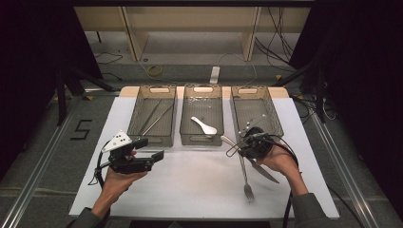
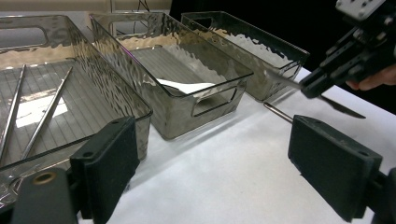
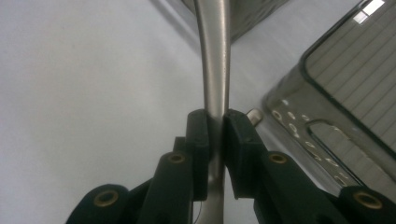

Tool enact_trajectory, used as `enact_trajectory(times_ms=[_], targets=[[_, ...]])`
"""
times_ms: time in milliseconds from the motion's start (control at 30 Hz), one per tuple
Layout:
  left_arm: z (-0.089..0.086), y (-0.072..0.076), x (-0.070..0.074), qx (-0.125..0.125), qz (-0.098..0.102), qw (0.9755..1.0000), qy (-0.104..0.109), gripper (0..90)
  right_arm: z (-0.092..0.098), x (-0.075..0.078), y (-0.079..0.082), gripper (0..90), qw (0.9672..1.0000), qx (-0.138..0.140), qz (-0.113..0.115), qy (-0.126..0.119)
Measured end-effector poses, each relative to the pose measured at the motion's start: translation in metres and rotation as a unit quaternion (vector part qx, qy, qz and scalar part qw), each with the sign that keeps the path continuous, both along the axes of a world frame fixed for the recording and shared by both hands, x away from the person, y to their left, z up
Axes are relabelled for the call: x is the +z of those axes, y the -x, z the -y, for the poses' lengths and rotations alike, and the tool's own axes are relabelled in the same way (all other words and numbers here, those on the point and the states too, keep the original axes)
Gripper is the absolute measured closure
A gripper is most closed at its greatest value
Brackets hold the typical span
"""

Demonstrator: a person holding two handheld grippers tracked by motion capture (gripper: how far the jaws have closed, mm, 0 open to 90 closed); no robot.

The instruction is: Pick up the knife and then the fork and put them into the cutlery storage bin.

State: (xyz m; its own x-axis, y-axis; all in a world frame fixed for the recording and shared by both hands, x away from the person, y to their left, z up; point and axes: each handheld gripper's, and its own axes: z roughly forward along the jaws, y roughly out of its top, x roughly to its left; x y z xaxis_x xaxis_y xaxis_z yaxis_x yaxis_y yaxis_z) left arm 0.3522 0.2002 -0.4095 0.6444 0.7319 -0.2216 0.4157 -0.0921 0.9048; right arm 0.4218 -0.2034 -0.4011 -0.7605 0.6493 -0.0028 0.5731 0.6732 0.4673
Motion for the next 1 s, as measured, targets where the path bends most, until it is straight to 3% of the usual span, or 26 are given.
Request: enact_trajectory(times_ms=[400, 733, 1000], targets=[[-0.002, 0.000, 0.000, 0.004, 0.002, 1.0000, 0.001, 15.4, 0.009, 0.029, -0.020, 81.0, 0.9983, -0.017, 0.043, -0.037], [-0.002, 0.000, 0.000, 0.005, 0.001, 1.0000, 0.004, 15.4, 0.012, 0.054, -0.049, 80.9, 0.9961, -0.042, 0.073, -0.026], [-0.002, -0.001, 0.000, 0.006, 0.001, 1.0000, 0.004, 15.5, 0.016, 0.071, -0.073, 80.9, 0.9934, -0.069, 0.085, -0.036]])
